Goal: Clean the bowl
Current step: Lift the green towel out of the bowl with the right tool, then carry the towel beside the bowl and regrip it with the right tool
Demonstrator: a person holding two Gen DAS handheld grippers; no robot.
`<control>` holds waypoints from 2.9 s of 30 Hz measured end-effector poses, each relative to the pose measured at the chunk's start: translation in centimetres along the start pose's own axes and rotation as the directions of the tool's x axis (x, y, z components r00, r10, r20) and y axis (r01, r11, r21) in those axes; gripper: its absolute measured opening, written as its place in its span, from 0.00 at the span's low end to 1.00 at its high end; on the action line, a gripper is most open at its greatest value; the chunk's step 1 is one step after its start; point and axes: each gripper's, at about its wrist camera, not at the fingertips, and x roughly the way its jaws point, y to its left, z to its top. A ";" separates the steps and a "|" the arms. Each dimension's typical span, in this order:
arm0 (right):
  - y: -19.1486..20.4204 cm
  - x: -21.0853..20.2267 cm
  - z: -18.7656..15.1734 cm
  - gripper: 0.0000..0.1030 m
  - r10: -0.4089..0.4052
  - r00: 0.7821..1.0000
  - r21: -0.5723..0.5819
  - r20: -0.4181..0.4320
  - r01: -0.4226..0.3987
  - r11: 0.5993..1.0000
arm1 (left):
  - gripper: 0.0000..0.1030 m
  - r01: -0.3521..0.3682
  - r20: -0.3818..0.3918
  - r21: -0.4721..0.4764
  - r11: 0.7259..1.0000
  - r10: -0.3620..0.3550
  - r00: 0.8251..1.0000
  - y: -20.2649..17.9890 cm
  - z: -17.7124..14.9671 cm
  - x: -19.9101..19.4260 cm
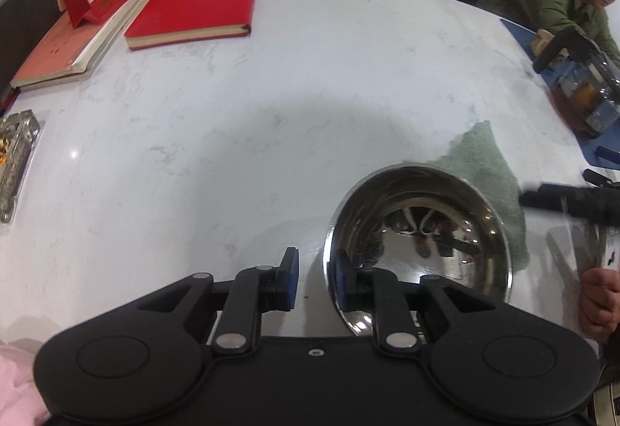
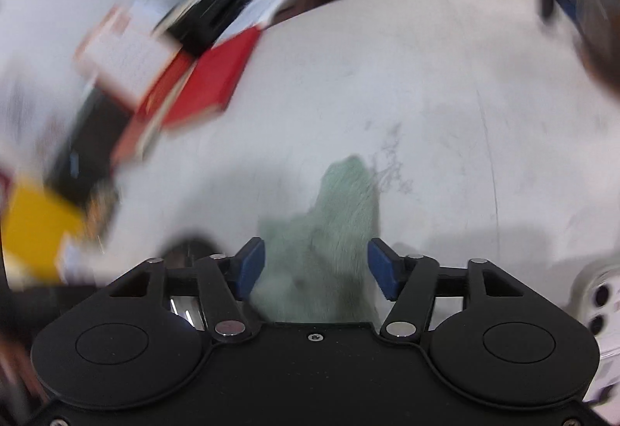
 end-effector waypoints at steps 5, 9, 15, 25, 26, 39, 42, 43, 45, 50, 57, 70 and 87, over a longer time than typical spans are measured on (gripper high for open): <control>4.5 1.5 -1.9 0.59 -0.122 0.992 -0.332 -0.025 0.107 0.937 | 0.16 0.004 -0.005 0.019 1.000 -0.004 1.000 -0.5 0.2 0.3; 5.7 3.9 -2.0 0.59 -0.146 0.989 -0.443 -0.035 0.116 0.889 | 0.19 -0.007 0.000 0.045 0.999 0.007 1.000 -1.2 0.2 0.3; 3.9 4.2 -2.1 0.54 -0.098 0.992 -0.364 -0.075 0.065 0.929 | 0.19 -0.021 0.029 0.057 0.998 0.020 0.999 -0.9 0.3 -0.8; -3.9 4.5 -0.3 0.23 0.216 0.976 0.350 -0.030 -0.192 0.917 | 0.18 -0.018 0.081 0.077 0.997 0.012 0.997 -1.0 1.0 -3.1; -4.1 4.4 -0.4 0.23 0.238 0.971 0.374 -0.019 -0.214 0.902 | 0.18 0.001 0.100 0.086 0.996 -0.009 0.995 -1.4 1.1 -3.8; -5.4 3.4 0.6 0.23 0.366 0.925 0.506 0.101 -0.365 0.782 | 0.19 -0.012 0.110 0.094 0.996 0.001 0.994 -2.2 1.4 -3.6; -5.7 3.2 0.4 0.23 0.418 0.896 0.549 0.149 -0.426 0.719 | 0.20 -0.025 0.094 0.081 0.996 0.017 0.995 -1.4 1.5 -2.8; -5.8 3.3 0.5 0.23 0.435 0.885 0.561 0.166 -0.448 0.696 | 0.20 -0.034 0.083 0.072 0.997 0.028 0.996 -1.2 1.4 -2.3; -5.6 3.1 0.7 0.23 0.457 0.868 0.565 0.195 -0.480 0.671 | 0.20 -0.027 0.059 0.050 0.998 0.024 0.998 -0.7 1.1 -1.5; -5.3 3.1 1.0 0.23 0.437 0.886 0.551 0.155 -0.445 0.706 | 0.19 0.045 -0.001 -0.017 0.999 -0.045 0.999 0.7 0.4 0.3; -4.2 1.8 0.6 0.23 0.444 0.890 0.503 0.107 -0.434 0.748 | 0.11 0.085 -0.045 -0.065 0.994 -0.088 0.995 1.5 0.0 1.6; -4.6 4.0 2.4 0.58 -0.078 0.993 0.387 -0.085 0.105 0.916 | 0.12 0.077 -0.036 -0.065 0.995 -0.079 0.996 2.3 0.2 1.5; -4.0 2.3 4.1 0.10 0.272 0.952 0.502 0.141 -0.306 0.809 | 0.12 0.101 -0.034 -0.083 0.991 -0.104 0.994 2.8 0.3 1.9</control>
